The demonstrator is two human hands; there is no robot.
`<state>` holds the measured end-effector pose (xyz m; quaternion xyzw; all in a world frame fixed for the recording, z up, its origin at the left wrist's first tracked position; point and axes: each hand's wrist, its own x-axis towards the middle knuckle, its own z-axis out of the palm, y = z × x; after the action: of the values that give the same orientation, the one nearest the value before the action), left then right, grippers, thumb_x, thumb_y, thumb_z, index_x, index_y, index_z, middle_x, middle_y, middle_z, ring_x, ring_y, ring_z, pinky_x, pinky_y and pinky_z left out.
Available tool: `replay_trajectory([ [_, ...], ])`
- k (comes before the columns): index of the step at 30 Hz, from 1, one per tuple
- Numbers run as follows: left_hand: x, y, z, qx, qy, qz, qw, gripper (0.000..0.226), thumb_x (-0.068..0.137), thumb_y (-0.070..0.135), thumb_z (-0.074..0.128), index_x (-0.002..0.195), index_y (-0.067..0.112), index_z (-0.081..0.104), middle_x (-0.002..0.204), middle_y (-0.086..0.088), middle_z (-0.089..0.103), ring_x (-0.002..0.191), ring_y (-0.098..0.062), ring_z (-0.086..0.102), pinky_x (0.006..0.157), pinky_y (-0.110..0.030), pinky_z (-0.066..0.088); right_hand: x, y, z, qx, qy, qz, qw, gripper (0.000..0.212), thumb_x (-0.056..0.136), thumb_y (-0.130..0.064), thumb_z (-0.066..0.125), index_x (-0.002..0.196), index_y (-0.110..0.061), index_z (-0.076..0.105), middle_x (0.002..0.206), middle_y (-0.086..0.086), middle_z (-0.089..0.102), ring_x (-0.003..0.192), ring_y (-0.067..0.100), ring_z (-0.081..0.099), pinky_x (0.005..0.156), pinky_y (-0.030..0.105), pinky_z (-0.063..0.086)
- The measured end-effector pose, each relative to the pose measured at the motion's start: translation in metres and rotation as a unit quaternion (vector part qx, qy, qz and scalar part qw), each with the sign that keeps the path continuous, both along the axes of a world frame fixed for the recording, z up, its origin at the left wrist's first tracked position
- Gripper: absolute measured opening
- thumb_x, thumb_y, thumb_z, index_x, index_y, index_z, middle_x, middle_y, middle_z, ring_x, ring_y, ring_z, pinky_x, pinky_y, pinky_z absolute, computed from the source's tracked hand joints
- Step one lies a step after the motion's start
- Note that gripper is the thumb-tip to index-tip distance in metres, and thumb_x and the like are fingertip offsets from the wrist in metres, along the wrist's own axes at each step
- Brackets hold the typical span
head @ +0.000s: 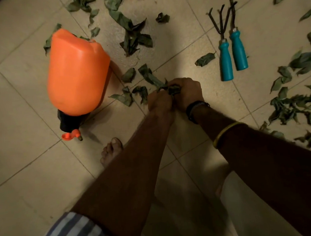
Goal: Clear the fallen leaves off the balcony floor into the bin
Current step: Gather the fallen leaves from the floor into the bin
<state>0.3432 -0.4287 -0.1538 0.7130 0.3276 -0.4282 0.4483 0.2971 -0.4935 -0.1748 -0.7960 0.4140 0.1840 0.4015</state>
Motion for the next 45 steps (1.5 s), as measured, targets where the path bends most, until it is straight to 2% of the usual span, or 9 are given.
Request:
replay_trajectory([
  [5,-0.007,0.008,0.048,-0.016,-0.014,-0.007,1.000,0.027,0.098,0.009,0.048,0.116,0.000,0.065,0.107,-0.022,0.068,0.095,-0.038,0.067,0.079,-0.050,0.057,-0.009,-0.007,0.062,0.004,-0.040,0.004,0.999,0.030,0.086,-0.005,0.065,0.114,-0.011,0.074,0.114,0.010,0.072,0.110,0.026,0.064,0.094,0.019,0.043],
  [8,-0.004,0.010,0.091,-0.024,-0.028,-0.012,0.999,0.026,0.095,0.008,0.050,0.111,-0.001,0.068,0.098,-0.020,0.070,0.078,-0.029,0.064,0.056,-0.030,0.052,-0.010,-0.005,0.112,0.000,-0.067,-0.024,0.997,0.036,0.084,0.004,0.063,0.112,-0.015,0.075,0.110,0.006,0.073,0.105,0.021,0.065,0.088,0.014,0.042],
  [10,-0.002,0.011,0.121,-0.031,-0.034,0.006,0.999,0.027,0.093,0.009,0.052,0.111,-0.001,0.069,0.101,-0.022,0.071,0.074,-0.029,0.063,0.050,-0.022,0.047,-0.007,-0.004,0.151,0.001,-0.088,-0.044,0.995,0.036,0.082,0.006,0.064,0.107,-0.017,0.076,0.103,0.003,0.074,0.099,0.020,0.067,0.091,0.025,0.053],
  [15,0.006,0.022,0.182,-0.044,-0.050,0.028,0.997,0.042,0.076,0.034,0.051,0.105,0.012,0.073,0.102,-0.016,0.073,0.097,-0.040,0.068,0.087,-0.056,0.056,0.005,0.009,0.246,-0.020,-0.138,-0.063,0.988,0.039,0.076,0.005,0.064,0.100,-0.023,0.077,0.100,0.000,0.074,0.095,0.018,0.068,0.088,0.040,0.058],
  [21,0.023,0.065,0.324,-0.102,-0.046,0.105,0.988,0.037,0.089,0.028,0.052,0.117,0.009,0.068,0.114,-0.015,0.069,0.101,-0.035,0.067,0.082,-0.044,0.057,0.013,0.052,0.344,-0.027,-0.185,-0.031,0.982,0.041,0.075,0.006,0.066,0.102,-0.022,0.076,0.103,0.001,0.073,0.098,0.018,0.067,0.091,0.040,0.056],
  [25,0.027,0.114,0.379,-0.111,-0.064,0.225,0.966,0.027,0.087,0.021,0.056,0.104,0.006,0.072,0.098,-0.015,0.073,0.079,-0.030,0.068,0.056,-0.026,0.050,0.026,0.095,0.393,-0.028,-0.200,0.047,0.978,0.042,0.073,0.007,0.068,0.105,-0.019,0.076,0.105,0.001,0.073,0.098,0.013,0.064,0.088,0.002,0.039],
  [29,0.038,0.180,0.405,-0.139,-0.076,0.302,0.940,0.019,0.096,0.006,0.049,0.088,0.011,0.066,0.079,-0.010,0.064,0.056,-0.017,0.057,0.043,-0.016,0.042,0.048,0.154,0.420,-0.013,-0.200,0.110,0.974,0.043,0.072,0.004,0.071,0.107,-0.020,0.075,0.107,-0.001,0.073,0.101,0.015,0.065,0.093,0.019,0.044],
  [39,0.090,0.416,0.451,-0.122,-0.091,0.404,0.902,0.014,0.100,0.012,0.049,0.097,0.010,0.063,0.080,-0.004,0.064,0.066,-0.015,0.060,0.050,-0.021,0.051,0.122,0.379,0.457,0.062,-0.212,0.204,0.954,0.044,0.072,0.005,0.070,0.106,-0.022,0.075,0.105,-0.002,0.073,0.099,0.017,0.067,0.091,0.025,0.051],
  [45,0.141,0.540,0.467,-0.104,-0.118,0.419,0.894,0.016,0.101,0.014,0.049,0.096,0.013,0.064,0.080,-0.005,0.065,0.065,-0.016,0.060,0.056,-0.026,0.050,0.177,0.504,0.475,0.076,-0.243,0.227,0.940,0.043,0.070,0.007,0.070,0.104,-0.019,0.076,0.101,0.002,0.073,0.093,0.015,0.064,0.073,-0.004,0.034],
])
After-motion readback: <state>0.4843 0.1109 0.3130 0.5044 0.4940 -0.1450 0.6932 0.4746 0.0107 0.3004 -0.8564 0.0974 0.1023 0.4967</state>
